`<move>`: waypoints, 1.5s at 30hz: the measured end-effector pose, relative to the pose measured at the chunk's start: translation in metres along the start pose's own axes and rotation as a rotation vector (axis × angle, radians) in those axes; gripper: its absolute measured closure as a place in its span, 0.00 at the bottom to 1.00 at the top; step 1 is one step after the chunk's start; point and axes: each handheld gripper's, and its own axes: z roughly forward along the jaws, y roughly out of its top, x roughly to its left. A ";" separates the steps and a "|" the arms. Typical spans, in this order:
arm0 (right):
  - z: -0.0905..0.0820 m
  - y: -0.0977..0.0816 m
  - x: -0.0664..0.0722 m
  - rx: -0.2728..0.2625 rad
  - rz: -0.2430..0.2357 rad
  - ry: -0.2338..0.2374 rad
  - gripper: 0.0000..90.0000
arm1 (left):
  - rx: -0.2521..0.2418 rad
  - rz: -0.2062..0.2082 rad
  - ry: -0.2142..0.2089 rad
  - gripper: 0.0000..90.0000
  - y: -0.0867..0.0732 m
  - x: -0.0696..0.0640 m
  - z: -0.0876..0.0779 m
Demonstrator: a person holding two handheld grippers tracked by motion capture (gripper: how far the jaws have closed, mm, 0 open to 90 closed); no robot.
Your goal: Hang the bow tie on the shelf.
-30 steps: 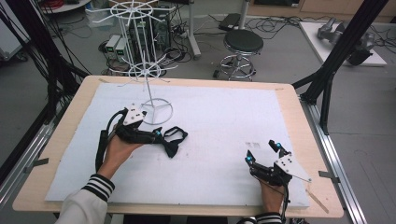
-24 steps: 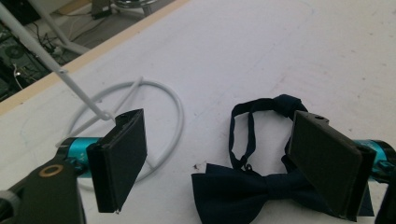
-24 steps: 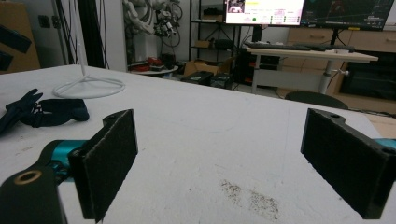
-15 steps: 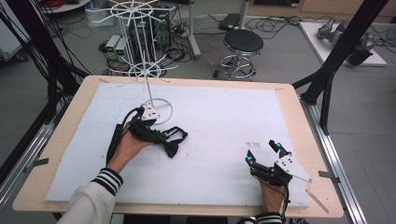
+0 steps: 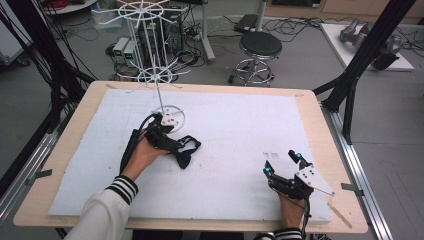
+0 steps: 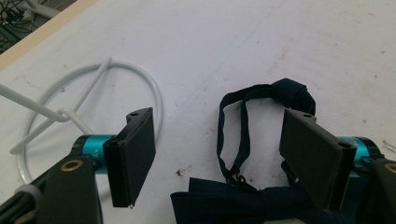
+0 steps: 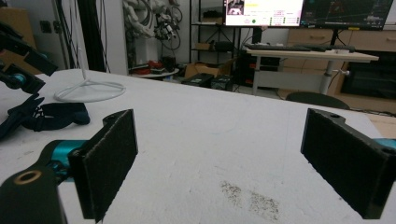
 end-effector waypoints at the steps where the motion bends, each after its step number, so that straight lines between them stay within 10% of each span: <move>1: 0.000 0.000 0.000 0.000 0.000 0.000 0.11 | 0.000 0.000 0.000 0.32 0.000 0.000 0.000; 45: 0.000 0.000 -0.001 -0.008 -0.003 0.001 0.11 | 0.190 0.004 0.003 0.58 -0.006 -0.004 0.030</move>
